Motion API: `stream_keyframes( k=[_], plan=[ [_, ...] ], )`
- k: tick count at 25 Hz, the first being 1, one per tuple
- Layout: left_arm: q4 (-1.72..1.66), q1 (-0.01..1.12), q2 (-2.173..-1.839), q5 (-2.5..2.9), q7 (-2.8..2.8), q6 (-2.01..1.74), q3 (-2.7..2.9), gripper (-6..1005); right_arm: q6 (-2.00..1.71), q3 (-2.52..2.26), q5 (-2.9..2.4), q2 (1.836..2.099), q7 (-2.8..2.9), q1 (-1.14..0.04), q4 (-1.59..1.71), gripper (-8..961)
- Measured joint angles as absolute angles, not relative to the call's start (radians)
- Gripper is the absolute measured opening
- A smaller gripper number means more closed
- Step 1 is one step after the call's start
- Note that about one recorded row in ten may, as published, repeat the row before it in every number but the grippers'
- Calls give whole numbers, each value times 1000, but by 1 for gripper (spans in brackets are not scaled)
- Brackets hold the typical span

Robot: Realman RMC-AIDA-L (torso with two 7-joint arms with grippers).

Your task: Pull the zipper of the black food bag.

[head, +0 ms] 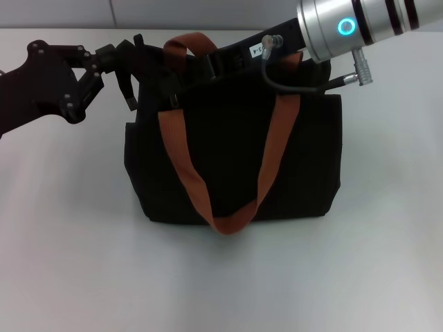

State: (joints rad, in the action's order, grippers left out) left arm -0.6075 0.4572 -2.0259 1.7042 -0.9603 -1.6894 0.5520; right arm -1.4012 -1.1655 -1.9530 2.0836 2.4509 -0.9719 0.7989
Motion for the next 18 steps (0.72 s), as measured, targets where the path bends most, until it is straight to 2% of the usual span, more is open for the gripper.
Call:
stream_keyframes(
  k=[18],
  plan=[
    [-609, 460, -2026, 1704, -969, -1690, 552, 9, -1411, -1166, -1891, 2078, 2449, -971, 754, 312]
  ],
)
